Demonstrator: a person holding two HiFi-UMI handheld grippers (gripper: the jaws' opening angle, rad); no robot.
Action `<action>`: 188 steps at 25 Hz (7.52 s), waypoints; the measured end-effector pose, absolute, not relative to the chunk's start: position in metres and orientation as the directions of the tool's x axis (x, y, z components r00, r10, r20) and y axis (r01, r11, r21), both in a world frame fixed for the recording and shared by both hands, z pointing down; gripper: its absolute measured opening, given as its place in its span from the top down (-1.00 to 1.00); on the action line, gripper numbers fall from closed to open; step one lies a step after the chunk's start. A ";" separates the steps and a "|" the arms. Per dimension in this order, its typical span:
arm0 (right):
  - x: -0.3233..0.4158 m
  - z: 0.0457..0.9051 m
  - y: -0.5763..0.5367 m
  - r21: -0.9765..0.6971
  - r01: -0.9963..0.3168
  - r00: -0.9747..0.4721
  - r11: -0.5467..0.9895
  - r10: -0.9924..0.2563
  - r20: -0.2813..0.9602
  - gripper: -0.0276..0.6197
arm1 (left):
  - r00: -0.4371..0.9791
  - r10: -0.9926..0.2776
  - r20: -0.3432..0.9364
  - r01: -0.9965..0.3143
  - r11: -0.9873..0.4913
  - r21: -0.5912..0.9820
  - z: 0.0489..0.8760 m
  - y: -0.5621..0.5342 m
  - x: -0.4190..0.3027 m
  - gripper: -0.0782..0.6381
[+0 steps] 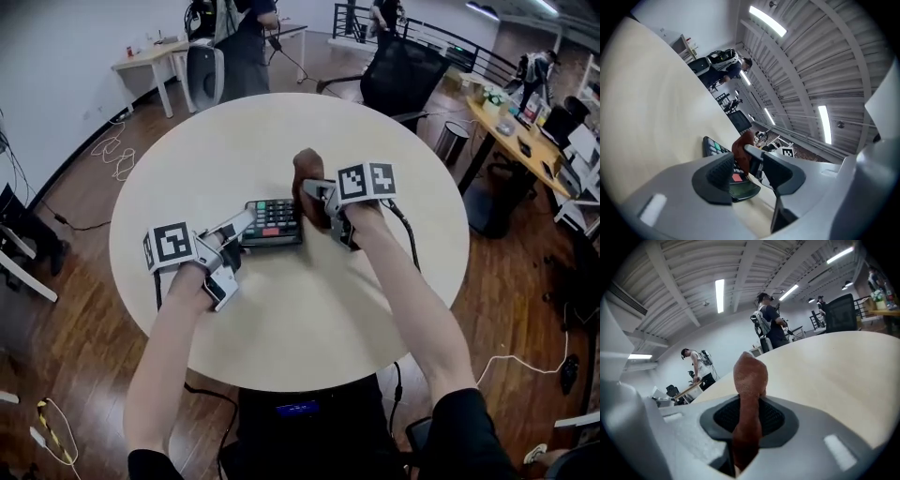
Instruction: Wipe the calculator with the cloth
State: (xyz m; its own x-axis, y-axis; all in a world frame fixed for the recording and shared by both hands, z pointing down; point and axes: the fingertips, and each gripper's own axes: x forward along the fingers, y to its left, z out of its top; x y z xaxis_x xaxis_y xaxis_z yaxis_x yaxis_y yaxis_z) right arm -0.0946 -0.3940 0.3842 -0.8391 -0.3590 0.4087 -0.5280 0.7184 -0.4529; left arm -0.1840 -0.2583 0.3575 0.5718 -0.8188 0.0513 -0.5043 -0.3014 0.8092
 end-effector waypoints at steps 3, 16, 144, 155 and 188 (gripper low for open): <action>-0.108 0.392 -0.397 -0.402 -0.555 -0.806 0.729 -0.350 0.478 0.64 | 0.576 -0.816 0.049 -0.494 -0.301 0.816 0.356 -0.256 -0.180 0.26; -0.051 0.383 -0.260 -0.366 -0.166 -0.866 0.916 0.043 0.499 0.64 | 0.531 -0.847 0.028 -0.566 -0.329 0.756 0.348 -0.256 -0.191 0.26; -0.021 0.297 -0.254 -0.427 -0.439 -0.883 0.791 -0.466 0.045 0.64 | 0.318 -0.669 -0.672 -0.185 -0.739 0.647 0.270 -0.191 -0.179 0.54; -0.090 0.292 -0.197 -0.295 -0.337 -0.941 0.894 -0.315 0.122 0.64 | 0.308 -0.655 -0.690 -0.161 -0.751 0.641 0.261 -0.186 -0.178 0.54; -0.024 0.307 -0.218 -0.226 -0.526 -0.851 0.820 -0.501 0.160 0.64 | 0.197 -0.708 -0.679 -0.084 -0.702 0.707 0.272 -0.194 -0.175 0.55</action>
